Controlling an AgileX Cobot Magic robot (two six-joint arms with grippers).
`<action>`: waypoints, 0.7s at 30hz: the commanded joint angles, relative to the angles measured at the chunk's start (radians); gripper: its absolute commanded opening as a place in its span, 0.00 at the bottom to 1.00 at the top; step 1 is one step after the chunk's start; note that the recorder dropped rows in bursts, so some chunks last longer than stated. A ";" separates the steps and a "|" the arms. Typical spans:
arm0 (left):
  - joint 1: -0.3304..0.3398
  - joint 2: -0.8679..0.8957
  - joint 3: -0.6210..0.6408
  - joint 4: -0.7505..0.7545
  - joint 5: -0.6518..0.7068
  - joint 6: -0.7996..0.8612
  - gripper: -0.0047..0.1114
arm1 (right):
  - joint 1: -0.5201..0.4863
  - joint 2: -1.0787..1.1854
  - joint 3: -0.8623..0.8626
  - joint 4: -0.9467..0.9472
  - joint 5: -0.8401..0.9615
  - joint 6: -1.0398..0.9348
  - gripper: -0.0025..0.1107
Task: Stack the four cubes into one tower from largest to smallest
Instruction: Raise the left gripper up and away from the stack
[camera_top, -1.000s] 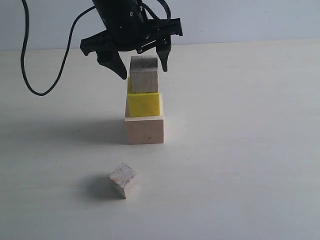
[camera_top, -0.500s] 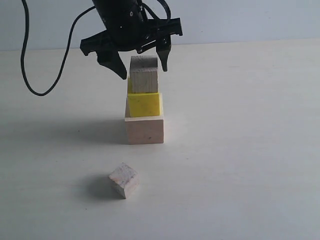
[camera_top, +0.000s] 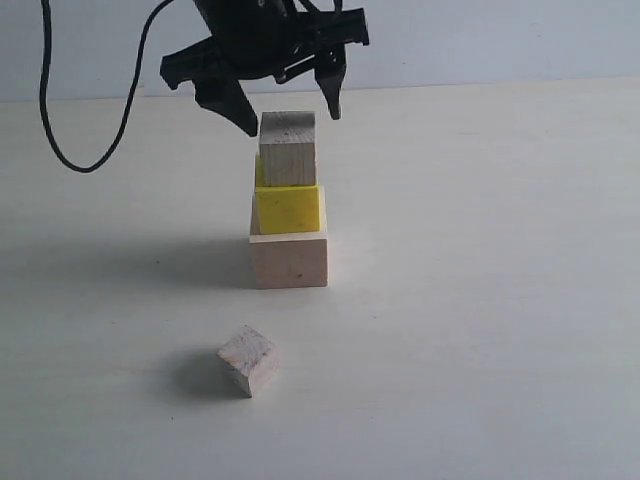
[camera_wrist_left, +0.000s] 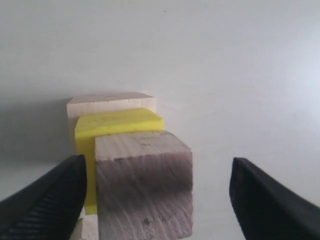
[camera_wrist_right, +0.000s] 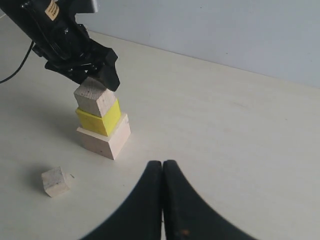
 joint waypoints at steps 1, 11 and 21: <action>0.000 -0.040 -0.015 0.004 -0.002 0.007 0.69 | 0.001 -0.002 0.005 0.003 0.002 -0.004 0.02; 0.000 -0.145 -0.015 0.223 -0.002 0.060 0.58 | 0.001 -0.002 0.005 0.003 0.028 -0.004 0.02; 0.094 -0.244 0.044 0.361 -0.002 0.253 0.04 | 0.001 -0.002 0.005 0.003 0.058 0.000 0.02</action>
